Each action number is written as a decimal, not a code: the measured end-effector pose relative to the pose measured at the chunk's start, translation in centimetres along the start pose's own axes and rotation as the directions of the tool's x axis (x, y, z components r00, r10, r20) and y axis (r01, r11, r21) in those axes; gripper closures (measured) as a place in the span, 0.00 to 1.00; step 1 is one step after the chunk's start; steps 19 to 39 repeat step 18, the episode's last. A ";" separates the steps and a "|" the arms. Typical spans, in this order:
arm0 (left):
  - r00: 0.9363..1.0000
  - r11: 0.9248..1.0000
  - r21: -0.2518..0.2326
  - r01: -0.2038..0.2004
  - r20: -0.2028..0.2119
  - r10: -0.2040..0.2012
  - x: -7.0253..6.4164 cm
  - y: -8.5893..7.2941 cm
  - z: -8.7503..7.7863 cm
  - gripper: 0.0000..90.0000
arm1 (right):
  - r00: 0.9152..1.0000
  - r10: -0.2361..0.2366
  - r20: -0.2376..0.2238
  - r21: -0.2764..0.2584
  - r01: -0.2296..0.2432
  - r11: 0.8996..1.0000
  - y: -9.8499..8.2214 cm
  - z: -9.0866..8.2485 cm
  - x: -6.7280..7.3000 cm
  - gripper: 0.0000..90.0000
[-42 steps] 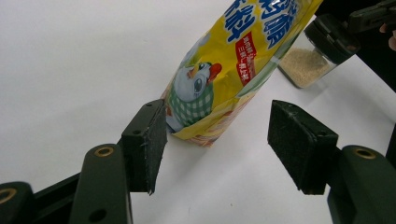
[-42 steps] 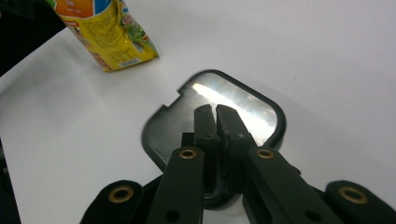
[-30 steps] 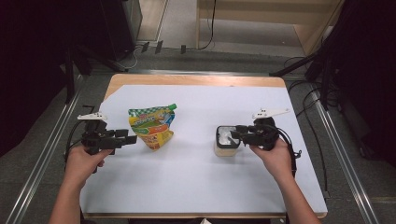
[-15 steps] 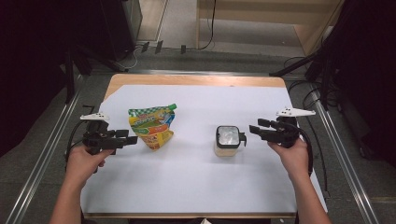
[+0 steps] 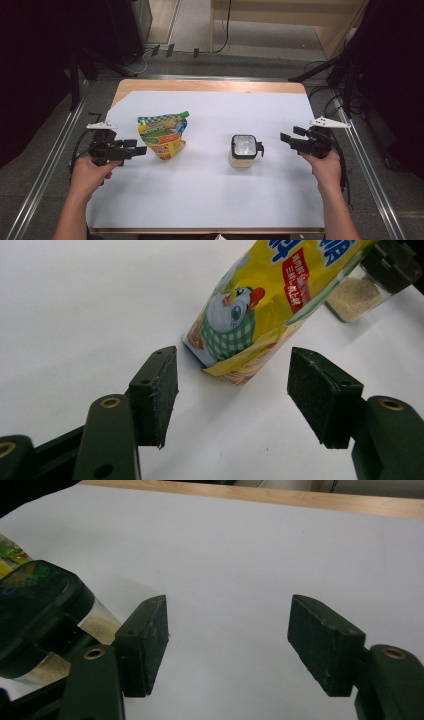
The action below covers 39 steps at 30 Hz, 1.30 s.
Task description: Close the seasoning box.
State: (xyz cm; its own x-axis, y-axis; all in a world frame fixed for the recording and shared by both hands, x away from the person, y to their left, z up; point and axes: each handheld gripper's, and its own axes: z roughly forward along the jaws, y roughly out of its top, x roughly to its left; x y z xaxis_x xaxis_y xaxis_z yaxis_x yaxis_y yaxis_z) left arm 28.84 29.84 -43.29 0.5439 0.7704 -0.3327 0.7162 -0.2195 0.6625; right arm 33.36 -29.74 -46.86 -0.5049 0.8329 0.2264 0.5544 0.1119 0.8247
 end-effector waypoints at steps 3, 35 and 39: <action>1.000 1.000 0.008 -0.002 -0.005 0.002 0.0 0.0 0.1 0.43 | 1.000 0.010 0.008 0.008 -0.010 1.000 -0.2 0.2 -0.2 0.35; 1.000 1.000 0.024 0.004 -0.008 -0.003 0.3 -0.2 0.3 0.42 | 0.999 -0.021 -0.036 0.062 0.023 0.998 -0.7 1.1 -0.2 0.25; 1.000 1.000 0.024 0.004 -0.008 -0.003 0.3 -0.2 0.3 0.42 | 0.999 -0.021 -0.036 0.062 0.023 0.998 -0.7 1.1 -0.2 0.25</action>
